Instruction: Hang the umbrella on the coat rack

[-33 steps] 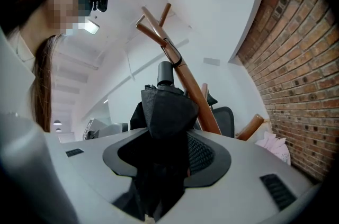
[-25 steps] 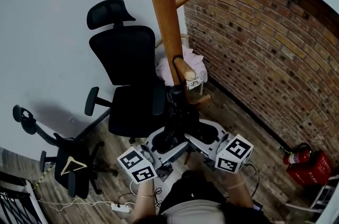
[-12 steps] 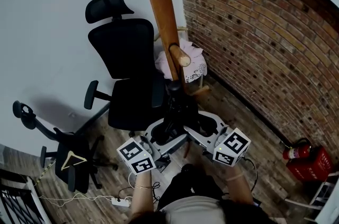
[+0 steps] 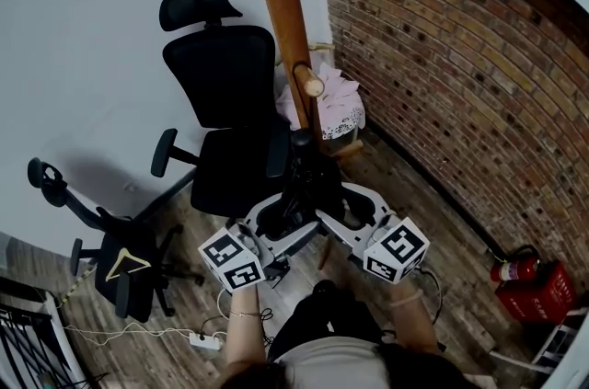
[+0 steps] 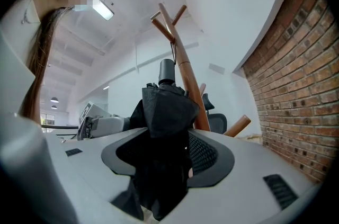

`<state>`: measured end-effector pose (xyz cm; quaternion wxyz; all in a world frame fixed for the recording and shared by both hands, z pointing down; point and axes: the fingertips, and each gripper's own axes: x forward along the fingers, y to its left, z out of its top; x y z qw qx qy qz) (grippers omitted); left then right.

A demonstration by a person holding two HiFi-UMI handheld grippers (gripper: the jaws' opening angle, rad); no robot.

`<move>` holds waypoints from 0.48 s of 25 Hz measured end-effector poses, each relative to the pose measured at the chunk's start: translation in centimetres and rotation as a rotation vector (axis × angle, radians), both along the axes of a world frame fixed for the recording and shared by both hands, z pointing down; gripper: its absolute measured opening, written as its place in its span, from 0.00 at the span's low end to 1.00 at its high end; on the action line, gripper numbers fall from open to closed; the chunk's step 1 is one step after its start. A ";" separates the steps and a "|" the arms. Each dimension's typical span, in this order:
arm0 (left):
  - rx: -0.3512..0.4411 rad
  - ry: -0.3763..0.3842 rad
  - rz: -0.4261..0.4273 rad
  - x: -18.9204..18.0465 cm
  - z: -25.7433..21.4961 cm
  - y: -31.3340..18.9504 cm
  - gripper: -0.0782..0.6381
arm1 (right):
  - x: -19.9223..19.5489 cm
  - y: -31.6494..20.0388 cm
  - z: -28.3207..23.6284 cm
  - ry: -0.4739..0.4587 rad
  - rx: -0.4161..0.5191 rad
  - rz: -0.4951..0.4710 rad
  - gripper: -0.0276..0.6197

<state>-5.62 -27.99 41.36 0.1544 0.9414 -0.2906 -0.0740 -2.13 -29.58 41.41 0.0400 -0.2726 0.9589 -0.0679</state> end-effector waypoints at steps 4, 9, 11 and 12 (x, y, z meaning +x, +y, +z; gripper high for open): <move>0.008 0.005 -0.073 -0.9 -0.7 0.5 0.55 | 0.6 0.4 0.6 0.037 -0.002 0.016 0.41; 0.025 -0.041 -0.149 -1.5 -0.7 2.0 0.55 | 1.6 1.5 1.2 0.034 -0.014 0.034 0.41; 0.028 -0.061 -0.179 -1.8 -0.6 2.6 0.55 | 2.1 1.8 1.3 0.026 -0.026 0.054 0.41; 0.031 -0.073 -0.192 -1.9 -0.6 2.9 0.55 | 2.4 1.9 1.3 0.026 -0.028 0.064 0.41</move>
